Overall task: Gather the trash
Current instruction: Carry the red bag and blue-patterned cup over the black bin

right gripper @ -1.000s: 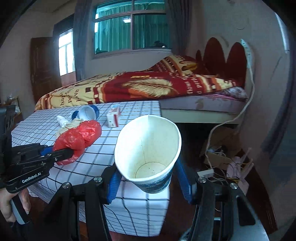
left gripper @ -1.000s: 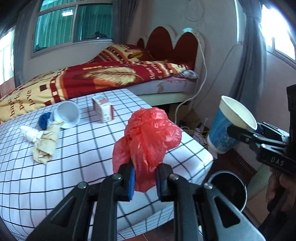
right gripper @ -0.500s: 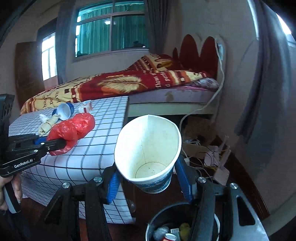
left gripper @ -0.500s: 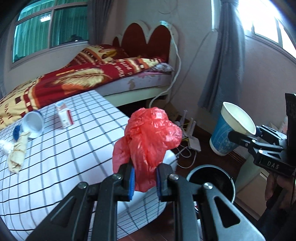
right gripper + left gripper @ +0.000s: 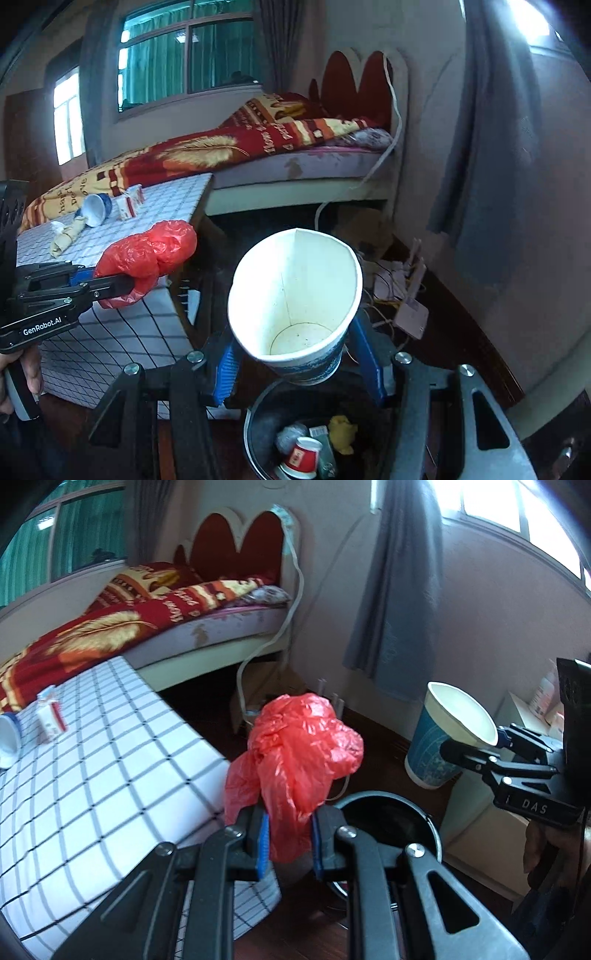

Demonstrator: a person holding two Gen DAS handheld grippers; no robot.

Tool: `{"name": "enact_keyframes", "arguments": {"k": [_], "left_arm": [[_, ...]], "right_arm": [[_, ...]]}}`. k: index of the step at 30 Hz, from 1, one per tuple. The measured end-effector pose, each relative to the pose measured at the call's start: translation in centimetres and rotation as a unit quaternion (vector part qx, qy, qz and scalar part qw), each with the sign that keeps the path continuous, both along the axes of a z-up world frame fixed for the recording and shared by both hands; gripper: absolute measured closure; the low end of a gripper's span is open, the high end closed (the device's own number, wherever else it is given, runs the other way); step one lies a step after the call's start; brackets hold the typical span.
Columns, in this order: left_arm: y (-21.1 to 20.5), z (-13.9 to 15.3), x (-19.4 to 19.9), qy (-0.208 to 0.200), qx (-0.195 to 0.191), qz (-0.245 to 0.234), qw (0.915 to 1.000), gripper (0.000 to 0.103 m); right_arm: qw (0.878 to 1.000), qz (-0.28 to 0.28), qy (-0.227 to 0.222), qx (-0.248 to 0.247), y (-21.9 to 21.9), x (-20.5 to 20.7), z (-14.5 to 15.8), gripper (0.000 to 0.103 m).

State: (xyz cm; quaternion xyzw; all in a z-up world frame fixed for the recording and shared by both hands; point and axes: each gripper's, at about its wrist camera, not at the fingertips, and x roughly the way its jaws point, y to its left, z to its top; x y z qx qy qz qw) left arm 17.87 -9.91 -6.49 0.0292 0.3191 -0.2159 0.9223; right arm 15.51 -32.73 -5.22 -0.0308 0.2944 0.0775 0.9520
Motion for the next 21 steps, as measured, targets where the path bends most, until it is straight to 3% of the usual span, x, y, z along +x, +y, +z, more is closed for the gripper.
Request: {"name": "enact_keyframes", "arguments": {"k": [12, 21], "left_arm": [[-5.7, -3.3, 0.1, 0.038, 0.003, -0.071, 0.9967, 0.084], [-8.9, -5.8, 0.8, 0.067, -0.004, -0.11, 0.9917, 0.084]], "right_arm": [[0.999, -0.03, 0.031, -0.003, -4.4, -1.4, -2.7, 0.045], [0.998, -0.021, 0.064, -0.009, -5.5, -1.2, -5.9, 0.045]]}}
